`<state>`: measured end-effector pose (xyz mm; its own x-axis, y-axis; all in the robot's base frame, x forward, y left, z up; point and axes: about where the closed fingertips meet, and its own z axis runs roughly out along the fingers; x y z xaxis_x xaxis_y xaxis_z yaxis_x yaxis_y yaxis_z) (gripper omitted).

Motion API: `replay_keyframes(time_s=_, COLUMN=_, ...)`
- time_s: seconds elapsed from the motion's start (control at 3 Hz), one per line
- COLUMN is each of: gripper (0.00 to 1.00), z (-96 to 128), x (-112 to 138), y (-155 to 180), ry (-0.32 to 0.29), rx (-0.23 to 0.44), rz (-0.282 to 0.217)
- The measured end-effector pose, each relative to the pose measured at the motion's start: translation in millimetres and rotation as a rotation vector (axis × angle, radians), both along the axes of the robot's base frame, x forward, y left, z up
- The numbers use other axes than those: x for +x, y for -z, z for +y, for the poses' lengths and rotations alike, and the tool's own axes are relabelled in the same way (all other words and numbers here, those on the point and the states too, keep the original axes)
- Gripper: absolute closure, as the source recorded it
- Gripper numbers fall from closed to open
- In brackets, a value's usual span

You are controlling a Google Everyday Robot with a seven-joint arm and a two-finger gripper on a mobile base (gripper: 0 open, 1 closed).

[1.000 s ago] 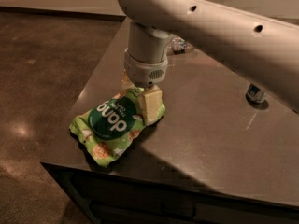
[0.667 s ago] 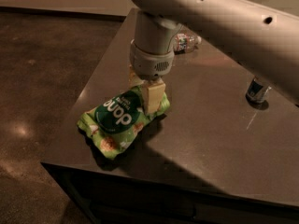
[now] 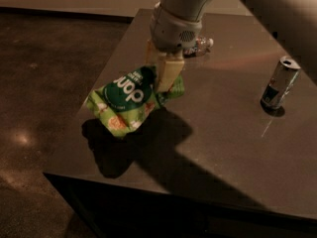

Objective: Pick green rice chip bag

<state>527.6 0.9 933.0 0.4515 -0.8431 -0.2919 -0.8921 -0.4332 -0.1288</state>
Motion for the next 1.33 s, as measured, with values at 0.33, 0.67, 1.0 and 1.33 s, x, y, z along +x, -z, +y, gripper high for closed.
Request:
replay_keyframes(time_s=0.33, gripper=1.00, z=-1, x=10, y=-37, ry=0.015, rx=0.099, rz=-0.002)
replay_keyframes(time_s=0.67, gripper=1.00, z=-1, x=23, y=-69, ry=0.043, rx=0.186, rz=-0.024)
replay_keyframes(time_s=1.0, gripper=1.00, z=5, x=32, y=-77, ry=0.054, rx=0.218, rz=-0.060)
replay_keyframes(time_s=1.33, gripper=1.00, z=10, x=38, y=-78, ry=0.061, rx=0.236, rz=-0.079)
